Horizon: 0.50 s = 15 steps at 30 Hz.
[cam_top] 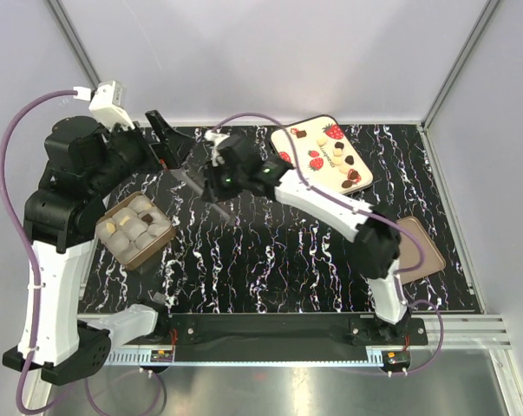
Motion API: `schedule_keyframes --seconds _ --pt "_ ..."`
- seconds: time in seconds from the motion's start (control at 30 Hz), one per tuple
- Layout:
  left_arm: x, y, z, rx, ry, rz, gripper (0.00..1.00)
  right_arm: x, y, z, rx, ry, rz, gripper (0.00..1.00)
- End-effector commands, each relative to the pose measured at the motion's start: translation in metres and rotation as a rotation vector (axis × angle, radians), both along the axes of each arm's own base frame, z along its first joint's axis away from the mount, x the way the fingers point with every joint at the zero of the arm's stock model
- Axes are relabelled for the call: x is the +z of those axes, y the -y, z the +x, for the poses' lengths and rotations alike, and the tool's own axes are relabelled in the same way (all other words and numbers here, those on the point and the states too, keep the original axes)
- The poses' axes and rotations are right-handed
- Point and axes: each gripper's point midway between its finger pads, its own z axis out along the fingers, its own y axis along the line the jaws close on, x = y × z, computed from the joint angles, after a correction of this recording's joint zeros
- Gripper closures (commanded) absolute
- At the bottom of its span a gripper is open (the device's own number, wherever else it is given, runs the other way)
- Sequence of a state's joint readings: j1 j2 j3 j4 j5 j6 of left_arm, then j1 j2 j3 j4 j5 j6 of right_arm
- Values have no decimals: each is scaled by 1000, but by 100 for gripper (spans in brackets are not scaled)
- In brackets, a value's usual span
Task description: Pack the chocolate
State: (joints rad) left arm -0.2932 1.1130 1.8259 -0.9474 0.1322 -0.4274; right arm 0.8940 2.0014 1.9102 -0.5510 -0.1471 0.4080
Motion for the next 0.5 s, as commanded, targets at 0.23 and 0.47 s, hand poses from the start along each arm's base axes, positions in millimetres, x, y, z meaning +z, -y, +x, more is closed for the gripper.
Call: schedule_keyframes --seconds 0.23,0.47 --pt "-16 30 -2 -144 -40 -95 1 -15 -117 -58 330 54 97 68" --pt "-21 32 -3 -154 -36 -102 1 -46 -128 -75 380 10 62 68"
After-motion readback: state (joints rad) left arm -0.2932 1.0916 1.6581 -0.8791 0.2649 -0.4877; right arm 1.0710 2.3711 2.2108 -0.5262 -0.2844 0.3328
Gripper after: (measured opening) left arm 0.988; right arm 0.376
